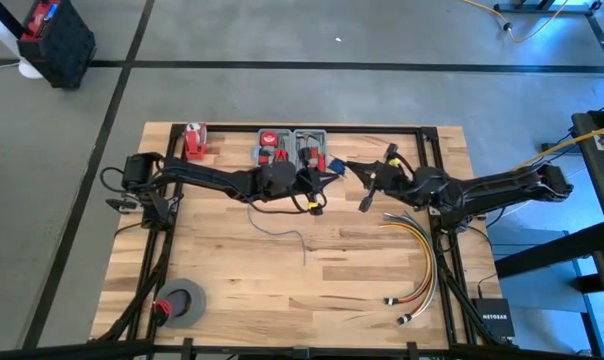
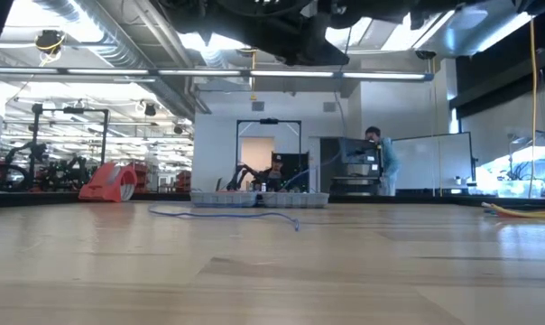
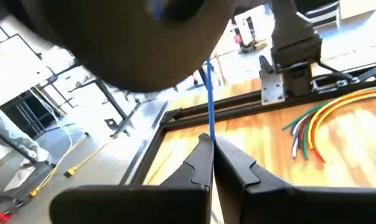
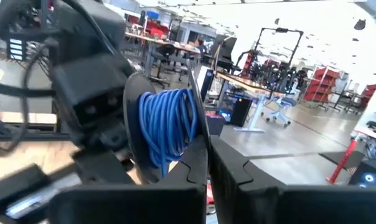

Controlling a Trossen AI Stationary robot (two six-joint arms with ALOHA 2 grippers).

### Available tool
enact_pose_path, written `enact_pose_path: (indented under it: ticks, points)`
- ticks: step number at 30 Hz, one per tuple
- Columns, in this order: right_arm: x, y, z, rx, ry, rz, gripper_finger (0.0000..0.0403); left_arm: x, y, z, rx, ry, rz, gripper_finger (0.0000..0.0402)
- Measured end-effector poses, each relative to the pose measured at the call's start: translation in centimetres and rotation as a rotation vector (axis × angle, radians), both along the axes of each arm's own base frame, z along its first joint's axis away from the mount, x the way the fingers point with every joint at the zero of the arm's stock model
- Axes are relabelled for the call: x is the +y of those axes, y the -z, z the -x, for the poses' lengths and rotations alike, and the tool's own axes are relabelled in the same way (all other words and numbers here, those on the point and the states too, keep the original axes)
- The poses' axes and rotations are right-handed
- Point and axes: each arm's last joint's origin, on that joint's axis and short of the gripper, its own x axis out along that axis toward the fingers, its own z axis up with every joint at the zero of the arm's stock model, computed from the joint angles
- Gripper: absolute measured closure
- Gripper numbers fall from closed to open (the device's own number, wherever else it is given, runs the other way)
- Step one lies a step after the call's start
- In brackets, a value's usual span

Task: Coil cords
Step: Coil the blue wire into the black spool

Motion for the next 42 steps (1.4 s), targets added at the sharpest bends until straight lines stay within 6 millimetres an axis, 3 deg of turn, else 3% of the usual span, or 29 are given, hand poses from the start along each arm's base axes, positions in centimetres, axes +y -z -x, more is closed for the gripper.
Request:
enact_pose_path:
  ticks: [20,27,31,36,42]
  points:
    - [2.5,-2.1,2.7,-0.095,-0.132,0.026,0.0397,0.2,0.8,0.2,0.093,0.003,-0.041,0.0401]
    - [2.6,-1.8,2.7,-0.065,-0.110,0.033,0.0397,0.4,0.7,0.6,0.146,-0.065,-0.092,0.0401]
    - [2.4,-1.3,2.6,0.010,-0.044,0.088,0.0397,0.7,-0.5,1.9,0.203,-0.204,-0.141,0.0401]
    - [2.4,-0.9,2.5,0.083,-0.014,0.138,0.0397,0.6,-3.2,4.2,0.214,-0.249,-0.107,0.0401]
    - [2.4,-0.2,1.8,0.164,-0.007,0.197,0.0397,0.6,-7.7,7.0,0.072,-0.279,-0.079,0.0401]
